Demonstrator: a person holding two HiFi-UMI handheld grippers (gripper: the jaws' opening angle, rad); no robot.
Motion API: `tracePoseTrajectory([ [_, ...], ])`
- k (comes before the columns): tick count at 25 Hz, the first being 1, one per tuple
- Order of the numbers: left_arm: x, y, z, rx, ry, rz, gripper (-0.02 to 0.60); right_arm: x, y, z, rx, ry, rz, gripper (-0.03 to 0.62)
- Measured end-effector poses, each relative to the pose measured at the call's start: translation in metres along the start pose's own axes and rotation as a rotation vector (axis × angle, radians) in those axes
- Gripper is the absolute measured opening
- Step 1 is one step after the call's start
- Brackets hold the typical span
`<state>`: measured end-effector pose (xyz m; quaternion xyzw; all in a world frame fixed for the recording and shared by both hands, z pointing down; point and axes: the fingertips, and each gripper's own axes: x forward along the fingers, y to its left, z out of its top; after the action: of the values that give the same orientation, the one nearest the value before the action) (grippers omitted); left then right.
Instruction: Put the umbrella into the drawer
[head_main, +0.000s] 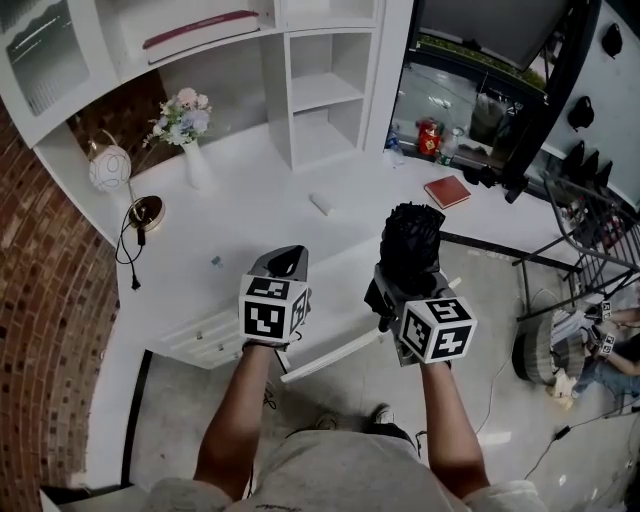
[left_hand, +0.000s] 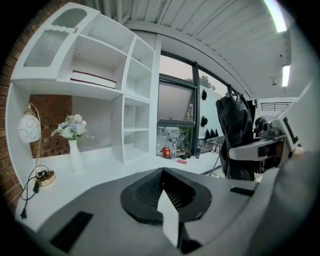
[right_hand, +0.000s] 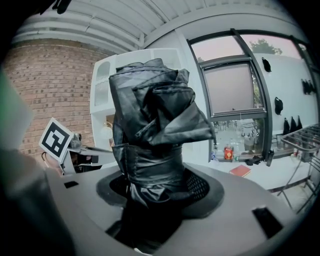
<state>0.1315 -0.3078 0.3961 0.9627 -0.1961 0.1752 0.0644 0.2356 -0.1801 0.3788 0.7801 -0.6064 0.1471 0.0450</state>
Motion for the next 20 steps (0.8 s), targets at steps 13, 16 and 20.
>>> tracePoseTrajectory([
  [13,0.011,0.036,0.004,-0.014,-0.002,0.126,-0.003,0.057,0.003,0.011,-0.031,-0.006,0.135,0.253],
  [16,0.013,0.040,0.003,-0.020,0.011,0.174,-0.003,0.069,-0.001,0.012,-0.030,0.000,0.182,0.253],
  [20,0.018,0.045,0.000,-0.044,0.034,0.245,-0.003,0.086,-0.006,0.011,-0.039,0.016,0.256,0.253],
])
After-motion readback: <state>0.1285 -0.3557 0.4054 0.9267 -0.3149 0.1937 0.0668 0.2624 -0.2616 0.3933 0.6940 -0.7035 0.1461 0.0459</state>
